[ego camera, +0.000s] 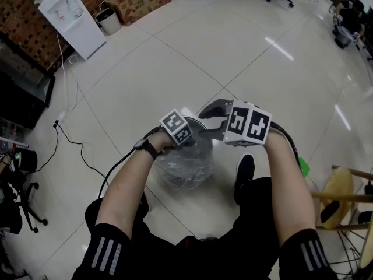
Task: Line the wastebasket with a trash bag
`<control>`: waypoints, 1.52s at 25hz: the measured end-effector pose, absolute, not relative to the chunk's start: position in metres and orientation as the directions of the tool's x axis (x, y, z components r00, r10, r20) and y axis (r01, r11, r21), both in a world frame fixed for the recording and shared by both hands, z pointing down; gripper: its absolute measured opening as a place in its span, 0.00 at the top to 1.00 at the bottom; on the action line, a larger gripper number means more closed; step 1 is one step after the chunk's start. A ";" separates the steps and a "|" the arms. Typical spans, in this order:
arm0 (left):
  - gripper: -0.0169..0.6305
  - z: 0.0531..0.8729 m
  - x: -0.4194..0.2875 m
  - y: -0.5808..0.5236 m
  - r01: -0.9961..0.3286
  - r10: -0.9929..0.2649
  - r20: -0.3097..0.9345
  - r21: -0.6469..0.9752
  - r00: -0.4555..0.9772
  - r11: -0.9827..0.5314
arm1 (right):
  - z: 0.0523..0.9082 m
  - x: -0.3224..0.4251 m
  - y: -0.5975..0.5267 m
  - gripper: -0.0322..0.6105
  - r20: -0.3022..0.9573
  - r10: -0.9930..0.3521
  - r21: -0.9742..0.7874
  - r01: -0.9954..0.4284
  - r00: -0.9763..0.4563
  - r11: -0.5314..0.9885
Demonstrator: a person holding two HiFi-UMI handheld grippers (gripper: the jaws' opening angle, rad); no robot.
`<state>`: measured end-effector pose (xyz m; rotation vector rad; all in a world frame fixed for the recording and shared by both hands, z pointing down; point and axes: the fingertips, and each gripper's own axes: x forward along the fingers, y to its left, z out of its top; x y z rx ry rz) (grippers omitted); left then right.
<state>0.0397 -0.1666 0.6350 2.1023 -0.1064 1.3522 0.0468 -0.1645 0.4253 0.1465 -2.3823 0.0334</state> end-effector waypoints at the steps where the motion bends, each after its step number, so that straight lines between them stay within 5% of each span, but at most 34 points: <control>1: 0.80 0.623 0.041 -0.169 -0.378 0.241 0.836 0.456 0.493 -0.806 | 0.428 0.046 -0.160 0.66 0.689 -0.079 0.004 -0.105 -0.721 0.994; 9: 0.79 0.545 0.018 -0.196 -0.420 0.052 0.805 0.362 0.591 -0.832 | 0.463 0.019 -0.099 0.65 0.728 0.143 -0.165 0.030 -0.670 0.986; 12: 0.79 0.534 0.007 -0.203 -0.454 -0.021 0.798 0.321 0.602 -0.831 | 0.483 -0.003 -0.082 0.58 0.725 0.202 -0.224 0.052 -0.658 0.973; 19: 0.74 0.490 -0.026 -0.194 -0.437 -0.143 0.795 0.165 0.589 -0.884 | 0.551 -0.021 -0.072 0.56 0.829 0.152 -0.155 0.040 -0.538 0.987; 23: 0.65 0.471 -0.067 -0.181 -0.393 -0.195 0.826 0.035 0.528 -0.919 | 0.562 -0.012 -0.086 0.94 0.847 0.078 -0.088 0.006 -0.526 0.996; 33: 0.48 0.542 -0.132 -0.176 -0.378 -0.172 0.893 -0.002 0.417 -0.926 | 0.551 0.044 -0.144 0.94 0.868 -0.082 -0.045 -0.243 -0.489 0.969; 38: 0.47 0.547 -0.140 -0.210 -0.472 -0.259 0.858 -0.022 0.443 -0.881 | 0.549 0.062 -0.173 0.94 0.874 -0.179 0.032 -0.312 -0.452 0.949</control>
